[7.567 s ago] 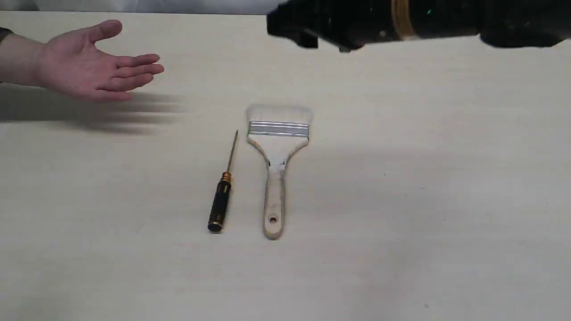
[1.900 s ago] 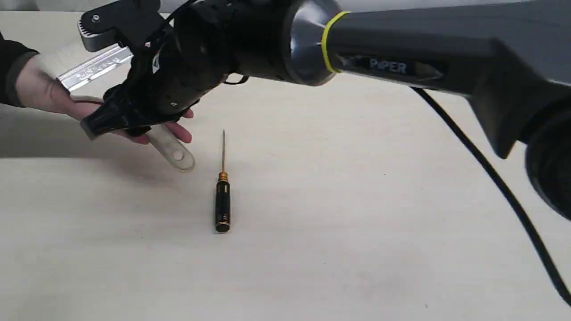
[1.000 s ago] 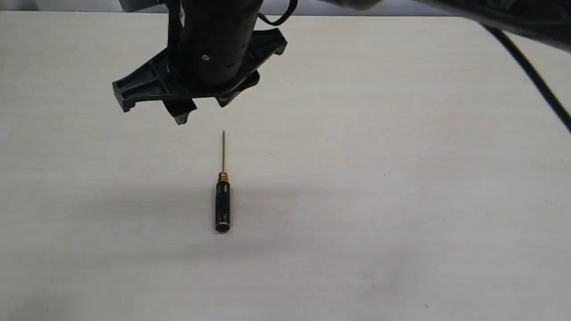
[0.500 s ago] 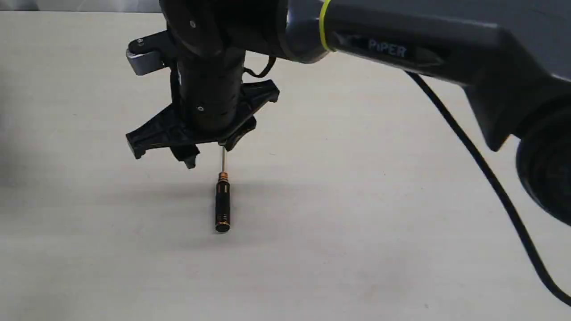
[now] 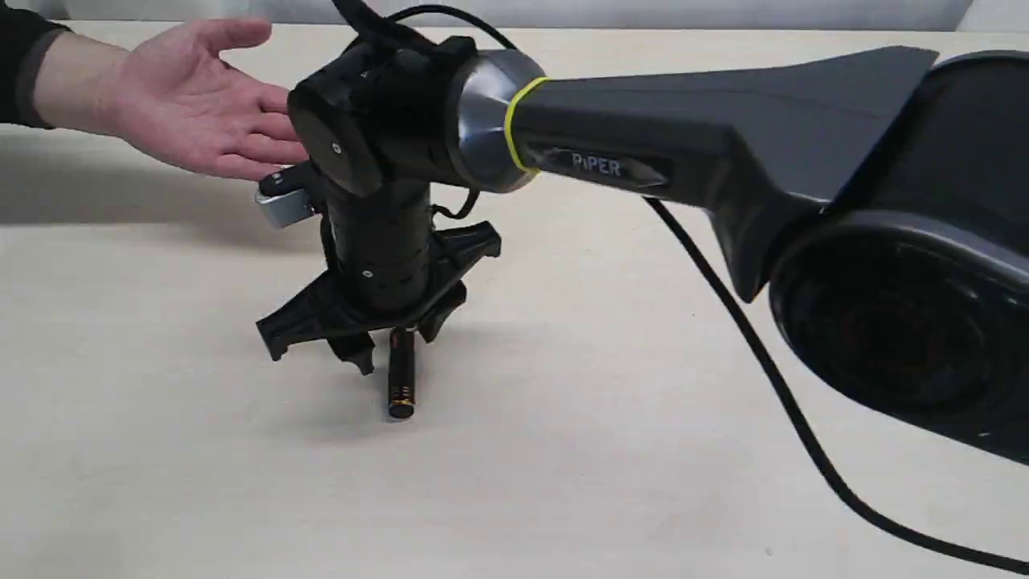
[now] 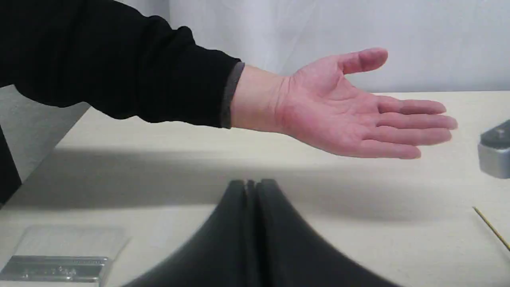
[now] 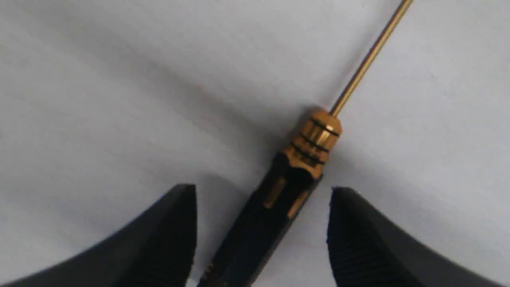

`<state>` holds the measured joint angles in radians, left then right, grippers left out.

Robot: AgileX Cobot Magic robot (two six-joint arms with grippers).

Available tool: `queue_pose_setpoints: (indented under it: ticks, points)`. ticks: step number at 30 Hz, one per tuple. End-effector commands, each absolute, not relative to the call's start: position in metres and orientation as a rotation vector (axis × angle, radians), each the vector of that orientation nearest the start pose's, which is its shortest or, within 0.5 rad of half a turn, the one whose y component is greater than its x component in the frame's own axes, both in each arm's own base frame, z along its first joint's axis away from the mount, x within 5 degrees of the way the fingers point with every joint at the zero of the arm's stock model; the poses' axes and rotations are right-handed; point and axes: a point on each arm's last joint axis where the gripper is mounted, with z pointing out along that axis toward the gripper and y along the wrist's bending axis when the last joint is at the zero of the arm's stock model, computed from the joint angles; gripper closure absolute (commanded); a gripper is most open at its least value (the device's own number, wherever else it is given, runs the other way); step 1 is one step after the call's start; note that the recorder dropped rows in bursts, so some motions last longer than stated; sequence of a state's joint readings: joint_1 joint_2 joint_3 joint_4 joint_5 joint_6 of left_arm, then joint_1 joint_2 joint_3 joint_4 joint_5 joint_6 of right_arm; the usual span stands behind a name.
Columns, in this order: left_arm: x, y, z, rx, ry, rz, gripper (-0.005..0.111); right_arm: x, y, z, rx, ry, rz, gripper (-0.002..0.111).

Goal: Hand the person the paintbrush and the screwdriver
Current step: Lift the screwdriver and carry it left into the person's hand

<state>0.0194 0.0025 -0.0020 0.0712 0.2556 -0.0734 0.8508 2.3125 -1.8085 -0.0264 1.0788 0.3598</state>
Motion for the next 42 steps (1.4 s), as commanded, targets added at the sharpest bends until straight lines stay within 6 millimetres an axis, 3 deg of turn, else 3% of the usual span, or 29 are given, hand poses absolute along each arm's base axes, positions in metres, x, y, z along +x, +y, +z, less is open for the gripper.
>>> queue_pose_setpoints:
  ticks: [1, 6, 15, 21, 25, 33, 37, 42]
  points:
    - [0.055, 0.002, 0.191, -0.029, 1.732, 0.017, 0.107, 0.309, 0.348, 0.128, -0.765, 2.966, 0.02, 0.055]
    - [0.055, 0.002, 0.191, -0.029, 1.732, 0.017, 0.107, 0.309, 0.348, 0.119, -0.771, 2.979, -0.002, 0.061]
    - [0.055, 0.002, 0.191, -0.029, 1.732, 0.017, 0.107, 0.311, 0.345, 0.118, -0.808, 2.958, -0.049, 0.103]
    - [0.055, 0.002, 0.191, -0.029, 1.732, 0.017, 0.107, 0.309, 0.345, 0.124, -0.849, 2.955, -0.055, 0.104]
    - [0.055, 0.002, 0.19, -0.03, 1.734, 0.016, 0.107, 0.302, 0.347, 0.144, -0.933, 2.924, -0.047, 0.104]
    - [0.055, 0.002, 0.19, -0.03, 1.734, 0.016, 0.107, 0.285, 0.351, 0.21, -1.017, 2.761, 0.073, 0.104]
    - [0.055, 0.002, 0.19, -0.03, 1.734, 0.016, 0.107, 0.286, 0.352, 0.246, -0.971, 2.612, 0.188, 0.104]
    - [0.055, 0.002, 0.19, -0.03, 1.734, 0.016, 0.107, 0.295, 0.362, 0.268, -0.944, 2.376, 0.319, 0.104]
